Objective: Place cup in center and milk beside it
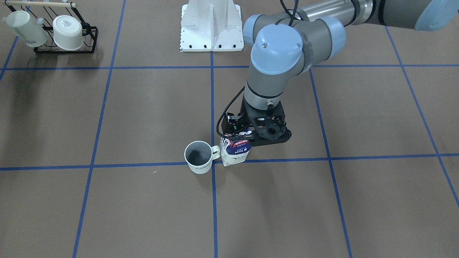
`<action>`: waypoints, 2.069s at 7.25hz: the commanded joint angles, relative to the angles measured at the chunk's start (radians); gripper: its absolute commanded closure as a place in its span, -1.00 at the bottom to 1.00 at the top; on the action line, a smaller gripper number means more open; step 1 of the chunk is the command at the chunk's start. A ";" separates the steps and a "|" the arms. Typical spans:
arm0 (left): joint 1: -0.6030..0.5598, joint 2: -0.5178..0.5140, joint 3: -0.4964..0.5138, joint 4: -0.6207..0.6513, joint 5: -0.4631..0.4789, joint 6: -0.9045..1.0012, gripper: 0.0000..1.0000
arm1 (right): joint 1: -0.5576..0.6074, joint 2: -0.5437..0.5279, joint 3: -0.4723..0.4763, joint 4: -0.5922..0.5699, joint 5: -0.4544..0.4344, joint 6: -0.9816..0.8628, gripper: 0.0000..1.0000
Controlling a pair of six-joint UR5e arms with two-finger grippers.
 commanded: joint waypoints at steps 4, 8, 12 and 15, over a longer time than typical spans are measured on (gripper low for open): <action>-0.275 0.416 -0.358 0.065 -0.141 0.278 -0.96 | 0.015 0.008 -0.027 0.002 -0.120 0.002 -1.00; -0.510 0.749 -0.360 0.140 -0.149 0.916 -0.96 | 0.056 0.005 -0.065 -0.011 -0.082 0.006 -1.00; -0.747 0.943 -0.208 -0.042 -0.217 1.053 -0.96 | 0.142 0.001 -0.064 -0.105 0.054 -0.001 -1.00; -0.751 0.946 -0.159 -0.049 -0.285 1.044 -0.96 | 0.142 0.002 -0.065 -0.103 0.048 -0.003 -1.00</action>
